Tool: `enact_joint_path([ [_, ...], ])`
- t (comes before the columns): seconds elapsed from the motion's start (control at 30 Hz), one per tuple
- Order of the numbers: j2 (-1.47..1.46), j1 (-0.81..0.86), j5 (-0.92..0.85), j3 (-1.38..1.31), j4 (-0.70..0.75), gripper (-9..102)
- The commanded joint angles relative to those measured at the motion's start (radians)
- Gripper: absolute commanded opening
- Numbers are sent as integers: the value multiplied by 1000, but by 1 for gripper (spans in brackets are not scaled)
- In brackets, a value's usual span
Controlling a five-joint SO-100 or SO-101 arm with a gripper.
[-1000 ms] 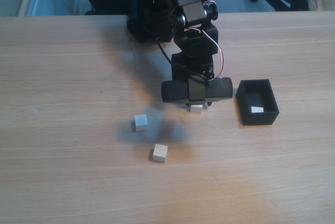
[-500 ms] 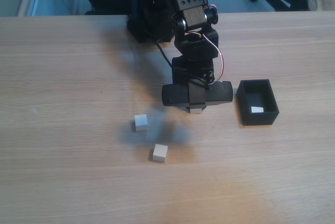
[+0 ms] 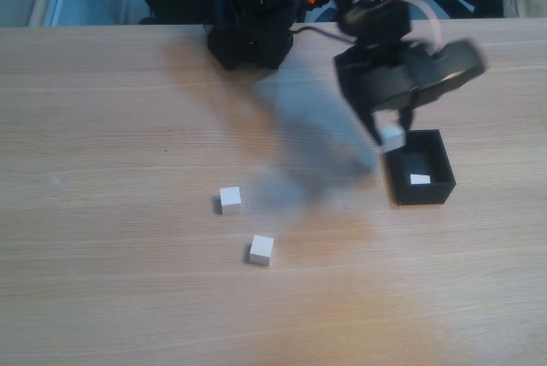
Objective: Pick blocks and place them in the box.
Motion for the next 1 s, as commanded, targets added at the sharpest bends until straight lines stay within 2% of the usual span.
enact_joint_path([
  [0.0, 11, -60, 18, -124, 44, 0],
  [0.13, -14, -107, 37, -149, 51, 0],
  [0.27, -52, -120, 57, -149, 29, 5],
  [0.77, -186, -89, 32, -278, 12, 13],
  [0.87, -186, -67, 20, -278, 32, 12],
  [0.97, -155, -23, 18, -262, 69, 5],
])
